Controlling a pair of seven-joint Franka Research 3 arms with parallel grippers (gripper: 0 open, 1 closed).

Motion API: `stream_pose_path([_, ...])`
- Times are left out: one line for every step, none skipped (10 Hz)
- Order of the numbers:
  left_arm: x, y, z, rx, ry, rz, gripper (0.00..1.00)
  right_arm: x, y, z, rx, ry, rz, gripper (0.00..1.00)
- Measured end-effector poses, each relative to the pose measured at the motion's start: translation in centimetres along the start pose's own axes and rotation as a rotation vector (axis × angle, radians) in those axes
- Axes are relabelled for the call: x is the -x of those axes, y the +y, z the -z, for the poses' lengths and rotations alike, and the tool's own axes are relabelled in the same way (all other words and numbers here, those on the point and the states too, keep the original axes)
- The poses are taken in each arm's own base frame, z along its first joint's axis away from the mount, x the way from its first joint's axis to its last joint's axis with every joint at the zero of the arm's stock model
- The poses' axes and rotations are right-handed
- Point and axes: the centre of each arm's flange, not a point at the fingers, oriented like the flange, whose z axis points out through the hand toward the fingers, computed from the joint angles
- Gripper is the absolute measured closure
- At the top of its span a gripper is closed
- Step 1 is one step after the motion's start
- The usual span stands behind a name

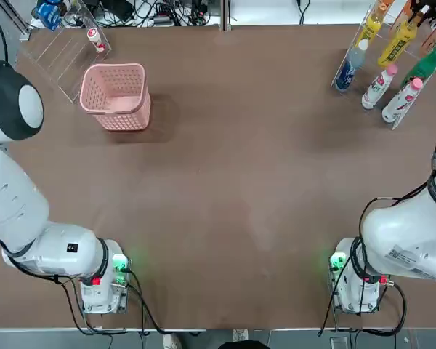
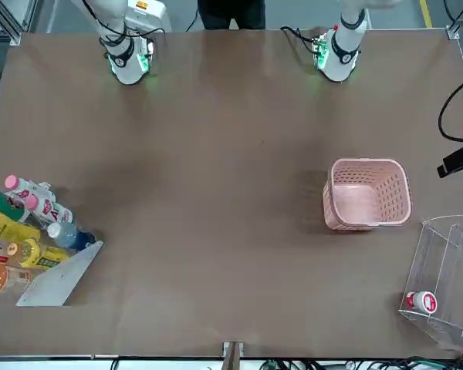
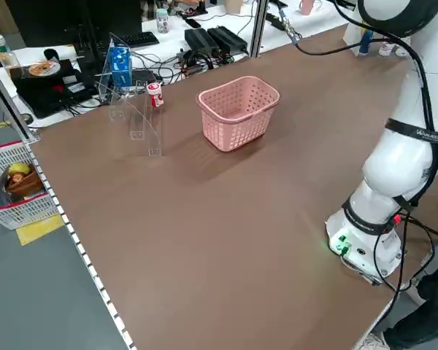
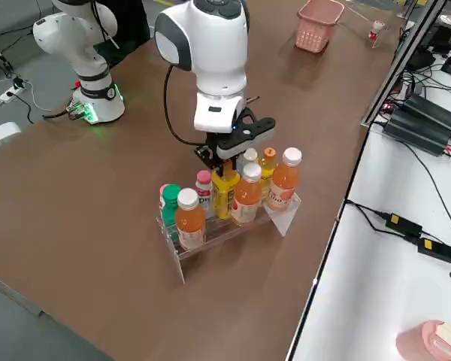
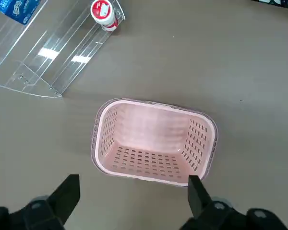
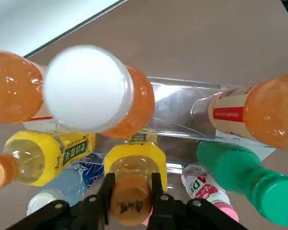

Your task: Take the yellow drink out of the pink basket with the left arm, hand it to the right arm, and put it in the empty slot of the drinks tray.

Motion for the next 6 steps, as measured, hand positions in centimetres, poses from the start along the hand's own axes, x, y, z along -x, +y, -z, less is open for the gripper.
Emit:
stream_pose_path([0.0, 0.0, 0.0, 0.000, 0.000, 0.000, 0.00, 0.1, 0.0, 0.0, 0.000, -0.002, 0.000, 0.66])
stream_pose_path([0.0, 0.0, 0.0, 0.000, 0.000, 0.000, 0.00, 0.4, 0.0, 0.0, 0.001, -0.006, 0.000, 0.66])
stream_pose_path([0.0, 0.0, 0.0, 0.000, 0.000, 0.000, 0.00, 0.7, 0.1, -0.1, 0.001, -0.011, 0.001, 0.66])
stream_pose_path([0.0, 0.0, 0.0, 0.000, 0.000, 0.000, 0.00, 0.9, 0.1, -0.1, 0.002, -0.015, 0.001, 0.66])
stream_pose_path([0.0, 0.0, 0.0, 0.000, 0.000, 0.000, 0.00, 1.3, 0.2, -0.8, 0.005, -0.035, 0.000, 0.66])
stream_pose_path([0.0, 0.0, 0.0, 0.000, 0.000, 0.000, 0.00, 1.4, 0.3, -1.2, 0.007, -0.035, 0.000, 0.66])
